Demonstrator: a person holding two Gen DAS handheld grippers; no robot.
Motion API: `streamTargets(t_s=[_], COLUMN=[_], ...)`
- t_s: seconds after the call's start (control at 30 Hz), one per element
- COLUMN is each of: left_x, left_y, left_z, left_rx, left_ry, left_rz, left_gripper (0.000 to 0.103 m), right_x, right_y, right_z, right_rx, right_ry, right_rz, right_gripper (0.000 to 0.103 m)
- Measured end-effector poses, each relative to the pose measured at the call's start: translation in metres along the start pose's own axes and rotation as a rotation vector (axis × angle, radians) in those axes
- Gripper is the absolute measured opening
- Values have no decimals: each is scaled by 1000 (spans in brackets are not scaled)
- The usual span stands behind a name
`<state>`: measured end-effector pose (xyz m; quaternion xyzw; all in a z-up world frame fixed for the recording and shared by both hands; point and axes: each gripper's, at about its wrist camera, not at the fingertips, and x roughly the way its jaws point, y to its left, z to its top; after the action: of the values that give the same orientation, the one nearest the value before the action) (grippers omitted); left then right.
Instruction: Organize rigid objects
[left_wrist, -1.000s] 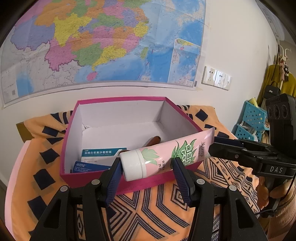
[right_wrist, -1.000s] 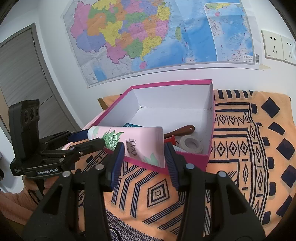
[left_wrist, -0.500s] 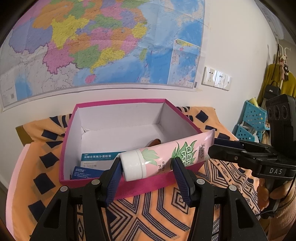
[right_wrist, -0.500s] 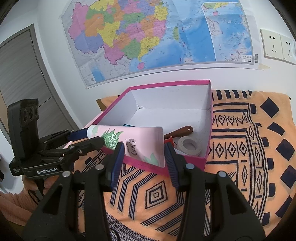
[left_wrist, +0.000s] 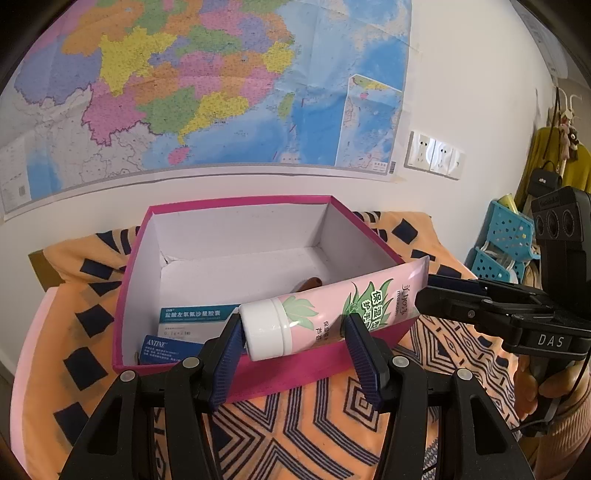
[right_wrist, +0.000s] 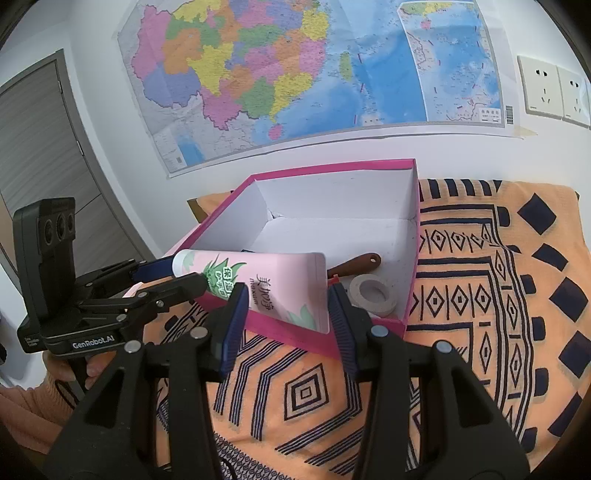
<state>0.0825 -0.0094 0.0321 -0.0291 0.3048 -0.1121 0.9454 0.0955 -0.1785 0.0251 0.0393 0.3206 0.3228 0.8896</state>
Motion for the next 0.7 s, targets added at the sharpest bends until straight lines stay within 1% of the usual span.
streamTargets(t_s=[0.7], left_x=[15], left_y=[4], left_z=[8], left_rx=[-15], left_ry=[16], left_rz=[-8], left_gripper=[57], right_x=[6], right_y=[-8], right_z=[7], right_rx=[12], right_ry=[3], right_rz=[-13], right_gripper=[48])
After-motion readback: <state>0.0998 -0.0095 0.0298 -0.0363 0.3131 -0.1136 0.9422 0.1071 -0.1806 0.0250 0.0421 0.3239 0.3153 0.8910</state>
